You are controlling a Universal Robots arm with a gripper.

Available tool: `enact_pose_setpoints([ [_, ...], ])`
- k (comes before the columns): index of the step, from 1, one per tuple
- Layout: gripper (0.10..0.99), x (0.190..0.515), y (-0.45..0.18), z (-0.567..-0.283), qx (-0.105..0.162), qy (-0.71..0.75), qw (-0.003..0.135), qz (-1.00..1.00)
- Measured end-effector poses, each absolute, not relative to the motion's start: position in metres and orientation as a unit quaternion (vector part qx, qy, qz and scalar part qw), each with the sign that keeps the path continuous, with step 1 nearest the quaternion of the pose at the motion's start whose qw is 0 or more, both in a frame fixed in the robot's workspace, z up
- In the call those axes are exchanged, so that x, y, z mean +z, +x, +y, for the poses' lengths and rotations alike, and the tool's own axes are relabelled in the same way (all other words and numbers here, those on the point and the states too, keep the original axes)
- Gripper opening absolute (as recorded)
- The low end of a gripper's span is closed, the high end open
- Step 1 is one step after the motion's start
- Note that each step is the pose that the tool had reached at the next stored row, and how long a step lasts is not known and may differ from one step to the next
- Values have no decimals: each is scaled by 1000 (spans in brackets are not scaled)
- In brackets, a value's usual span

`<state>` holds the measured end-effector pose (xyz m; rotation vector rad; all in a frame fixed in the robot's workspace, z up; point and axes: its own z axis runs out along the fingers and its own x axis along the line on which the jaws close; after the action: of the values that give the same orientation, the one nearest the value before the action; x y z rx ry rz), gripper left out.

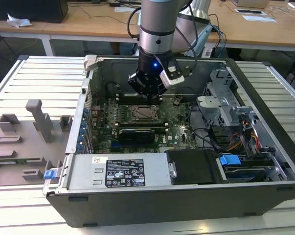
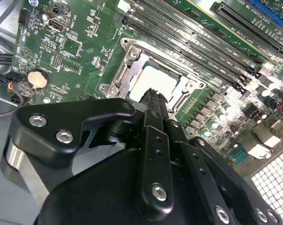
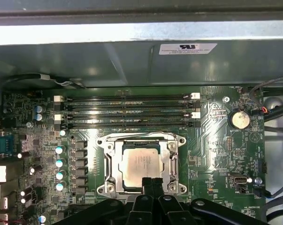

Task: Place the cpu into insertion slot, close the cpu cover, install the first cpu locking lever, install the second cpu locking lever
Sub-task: 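Install the first cpu locking lever, then install the second cpu locking lever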

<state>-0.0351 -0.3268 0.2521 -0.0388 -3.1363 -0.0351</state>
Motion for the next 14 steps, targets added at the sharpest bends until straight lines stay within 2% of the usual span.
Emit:
enact_pose_setpoints([
  [7,106,252,-35,-327,-11,-12,2,-1000],
  [14,106,244,-37,-353,-14,-12,2,-1000],
])
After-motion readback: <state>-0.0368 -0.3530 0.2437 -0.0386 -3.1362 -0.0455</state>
